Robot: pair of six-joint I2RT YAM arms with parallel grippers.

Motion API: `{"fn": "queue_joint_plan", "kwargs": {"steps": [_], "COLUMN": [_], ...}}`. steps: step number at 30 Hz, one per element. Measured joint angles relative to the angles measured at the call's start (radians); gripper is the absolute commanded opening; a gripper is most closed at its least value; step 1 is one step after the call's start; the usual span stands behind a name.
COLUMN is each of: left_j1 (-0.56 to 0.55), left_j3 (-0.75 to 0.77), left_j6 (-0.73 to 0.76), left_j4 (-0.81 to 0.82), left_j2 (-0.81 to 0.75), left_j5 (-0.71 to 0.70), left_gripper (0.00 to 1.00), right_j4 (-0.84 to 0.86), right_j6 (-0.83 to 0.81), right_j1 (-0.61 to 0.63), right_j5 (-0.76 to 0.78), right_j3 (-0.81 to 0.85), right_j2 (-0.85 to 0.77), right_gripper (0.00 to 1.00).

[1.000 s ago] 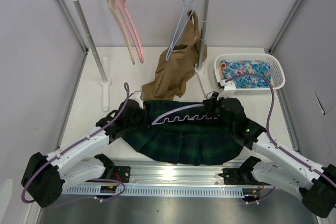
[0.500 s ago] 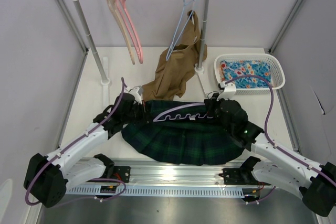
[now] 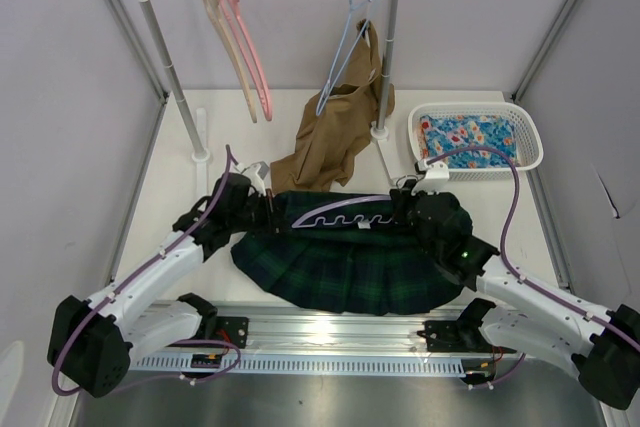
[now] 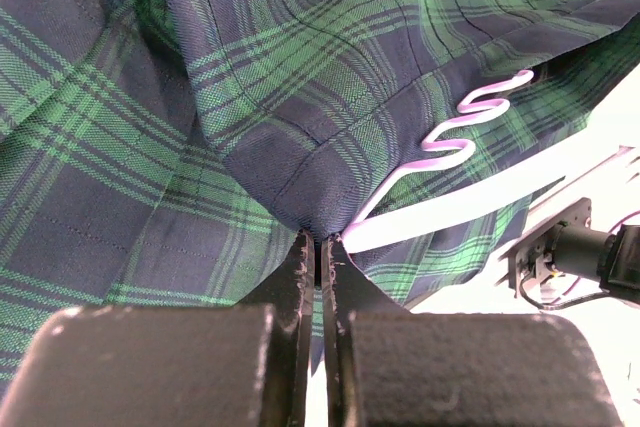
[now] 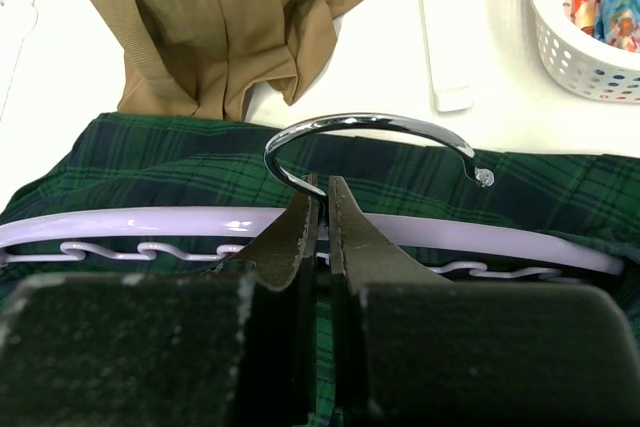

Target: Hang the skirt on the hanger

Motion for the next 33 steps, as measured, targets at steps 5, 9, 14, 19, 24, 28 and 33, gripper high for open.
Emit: {"fn": "queue_joint_plan", "kwargs": {"steps": [5, 9, 14, 19, 24, 28, 33], "left_j1": [0.008, 0.014, 0.020, 0.026, 0.030, 0.032, 0.032], "left_j3": [0.015, 0.039, 0.090, 0.148, 0.192, 0.219, 0.237], "left_j6": [0.010, 0.013, 0.021, 0.044, 0.064, 0.078, 0.089], "left_j4": [-0.029, -0.066, -0.116, -0.170, -0.225, -0.243, -0.254], "left_j2": [0.000, 0.002, 0.024, 0.061, 0.095, 0.124, 0.143], "left_j5": [0.003, -0.003, -0.015, -0.051, -0.096, -0.127, -0.145], "left_gripper": [0.00, 0.00, 0.00, 0.00, 0.00, 0.00, 0.00], "right_j4": [0.032, 0.057, 0.089, 0.126, 0.163, 0.176, 0.177], "right_j6": [-0.013, -0.026, -0.045, -0.082, -0.122, -0.133, -0.147], "right_j1": [0.036, 0.067, 0.106, 0.162, 0.229, 0.255, 0.288], "right_j5": [0.053, 0.096, 0.159, 0.229, 0.287, 0.297, 0.306], "right_j3": [-0.017, -0.024, -0.032, -0.032, -0.047, -0.065, -0.083], "right_j2": [0.000, 0.005, 0.010, 0.034, 0.039, 0.025, -0.003], "right_gripper": [0.00, 0.00, 0.00, 0.00, 0.00, 0.00, 0.00]}}
